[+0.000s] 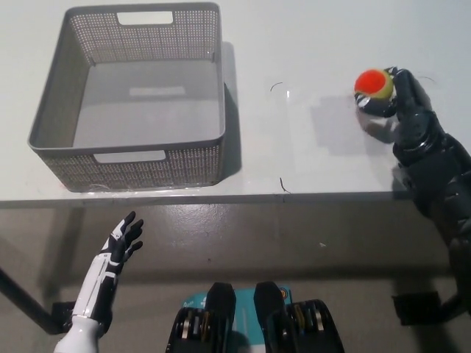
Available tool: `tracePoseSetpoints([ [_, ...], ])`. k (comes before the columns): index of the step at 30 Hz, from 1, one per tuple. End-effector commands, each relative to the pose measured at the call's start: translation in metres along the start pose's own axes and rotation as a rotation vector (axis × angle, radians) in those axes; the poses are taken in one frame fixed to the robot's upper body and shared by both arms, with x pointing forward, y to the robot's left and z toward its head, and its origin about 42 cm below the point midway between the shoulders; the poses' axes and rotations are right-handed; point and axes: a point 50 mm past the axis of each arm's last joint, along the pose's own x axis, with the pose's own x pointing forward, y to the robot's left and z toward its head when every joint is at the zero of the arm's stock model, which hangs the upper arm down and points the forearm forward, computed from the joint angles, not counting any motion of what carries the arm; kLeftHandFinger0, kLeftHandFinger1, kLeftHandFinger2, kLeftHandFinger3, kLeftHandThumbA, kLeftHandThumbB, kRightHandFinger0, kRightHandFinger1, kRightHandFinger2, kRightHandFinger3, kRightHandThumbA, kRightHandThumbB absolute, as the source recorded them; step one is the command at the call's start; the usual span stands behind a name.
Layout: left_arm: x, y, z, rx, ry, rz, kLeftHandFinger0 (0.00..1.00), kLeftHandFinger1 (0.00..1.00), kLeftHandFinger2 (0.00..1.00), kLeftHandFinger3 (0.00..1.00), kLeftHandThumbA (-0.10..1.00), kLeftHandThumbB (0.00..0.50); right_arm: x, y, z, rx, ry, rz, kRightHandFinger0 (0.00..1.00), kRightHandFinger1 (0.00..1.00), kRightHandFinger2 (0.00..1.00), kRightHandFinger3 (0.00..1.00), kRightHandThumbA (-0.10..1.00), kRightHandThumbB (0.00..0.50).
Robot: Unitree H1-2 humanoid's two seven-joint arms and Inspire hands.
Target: Use the right hand to pick up a tennis ball and put it into a container on the left side
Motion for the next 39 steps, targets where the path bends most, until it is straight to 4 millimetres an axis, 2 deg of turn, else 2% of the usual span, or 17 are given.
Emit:
tracePoseSetpoints([
  [1, 0.008, 0.008, 0.013, 0.011, -0.071, 0.008, 1.0, 1.0, 1.0, 1.0, 1.0, 0.065, 0.005, -0.028, 0.096, 0.249, -0.291, -0.166, 0.0, 0.24, 0.7, 0.72, -0.1, 0.166],
  [3, 0.007, 0.008, 0.012, 0.005, -0.065, 0.011, 1.0, 1.0, 1.0, 1.0, 1.0, 0.068, 0.001, -0.029, 0.115, 0.262, -0.364, -0.176, 0.0, 0.24, 0.69, 0.71, -0.1, 0.166],
  [6, 0.007, 0.008, 0.011, 0.007, -0.065, 0.011, 1.0, 1.0, 1.0, 1.0, 1.0, 0.067, -0.011, -0.033, 0.153, 0.303, -0.473, -0.175, 0.0, 0.26, 0.71, 0.77, -0.1, 0.152],
  [10, 0.006, 0.008, 0.011, 0.01, -0.064, 0.012, 1.0, 1.0, 1.0, 1.0, 1.0, 0.063, -0.028, -0.035, 0.187, 0.327, -0.548, -0.161, 0.0, 0.33, 0.74, 0.78, -0.1, 0.156],
  [14, 0.004, 0.009, 0.01, 0.016, -0.059, 0.015, 1.0, 1.0, 1.0, 1.0, 1.0, 0.059, -0.045, -0.025, 0.225, 0.336, -0.619, -0.123, 0.0, 0.36, 0.77, 0.81, -0.1, 0.144],
  [15, 0.003, 0.009, 0.009, 0.019, -0.057, 0.013, 1.0, 1.0, 1.0, 1.0, 1.0, 0.059, -0.048, -0.023, 0.228, 0.342, -0.624, -0.113, 0.0, 0.36, 0.77, 0.82, -0.1, 0.136],
  [18, 0.0, 0.008, 0.008, 0.016, -0.053, 0.007, 1.0, 1.0, 1.0, 1.0, 1.0, 0.054, -0.061, -0.004, 0.254, 0.344, -0.683, -0.059, 0.0, 0.31, 0.73, 0.8, -0.1, 0.144],
  [21, -0.002, 0.008, 0.007, 0.039, -0.054, 0.007, 1.0, 1.0, 1.0, 1.0, 1.0, 0.058, -0.071, 0.016, 0.271, 0.356, -0.69, -0.014, 0.0, 0.3, 0.71, 0.78, -0.1, 0.16],
  [22, -0.002, 0.008, 0.006, 0.04, -0.056, 0.004, 1.0, 1.0, 1.0, 1.0, 1.0, 0.057, -0.075, 0.025, 0.277, 0.364, -0.693, 0.01, 0.0, 0.24, 0.63, 0.73, -0.1, 0.158],
  [23, -0.003, 0.007, 0.005, 0.042, -0.055, 0.002, 1.0, 1.0, 1.0, 1.0, 1.0, 0.048, -0.08, 0.036, 0.285, 0.354, -0.695, 0.034, 0.0, 0.21, 0.6, 0.71, -0.1, 0.168],
  [24, -0.003, 0.006, 0.005, 0.04, -0.053, -0.001, 1.0, 1.0, 1.0, 1.0, 1.0, 0.046, -0.084, 0.043, 0.288, 0.345, -0.696, 0.049, 0.0, 0.18, 0.57, 0.69, -0.1, 0.167],
  [26, -0.004, 0.004, 0.004, 0.034, -0.05, -0.007, 1.0, 1.0, 1.0, 1.0, 1.0, 0.046, -0.087, 0.053, 0.29, 0.328, -0.705, 0.068, 0.0, 0.16, 0.59, 0.72, -0.1, 0.16],
  [28, -0.005, 0.0, 0.003, 0.042, -0.051, -0.015, 1.0, 1.0, 1.0, 1.0, 1.0, 0.046, -0.091, 0.075, 0.29, 0.262, -0.717, 0.102, 0.0, 0.23, 0.72, 0.81, -0.1, 0.145],
  [29, -0.005, -0.001, 0.003, 0.041, -0.054, -0.018, 1.0, 1.0, 1.0, 1.0, 1.0, 0.046, -0.094, 0.088, 0.291, 0.245, -0.709, 0.118, 0.0, 0.25, 0.74, 0.79, -0.1, 0.153],
  [31, -0.005, -0.002, 0.004, 0.038, -0.047, -0.023, 1.0, 1.0, 1.0, 1.0, 1.0, 0.066, -0.098, 0.107, 0.291, 0.198, -0.705, 0.148, 0.0, 0.27, 0.72, 0.8, -0.1, 0.153],
  [34, -0.004, -0.003, 0.004, 0.026, -0.046, -0.024, 1.0, 1.0, 1.0, 1.0, 1.0, 0.075, -0.101, 0.124, 0.287, 0.14, -0.718, 0.177, 0.0, 0.27, 0.72, 0.81, -0.1, 0.145],
  [39, -0.001, -0.003, 0.007, 0.046, -0.055, -0.029, 1.0, 1.0, 1.0, 1.0, 1.0, 0.076, -0.11, 0.155, 0.274, 0.029, -0.71, 0.239, 0.0, 0.36, 0.81, 0.89, -0.1, 0.148],
])
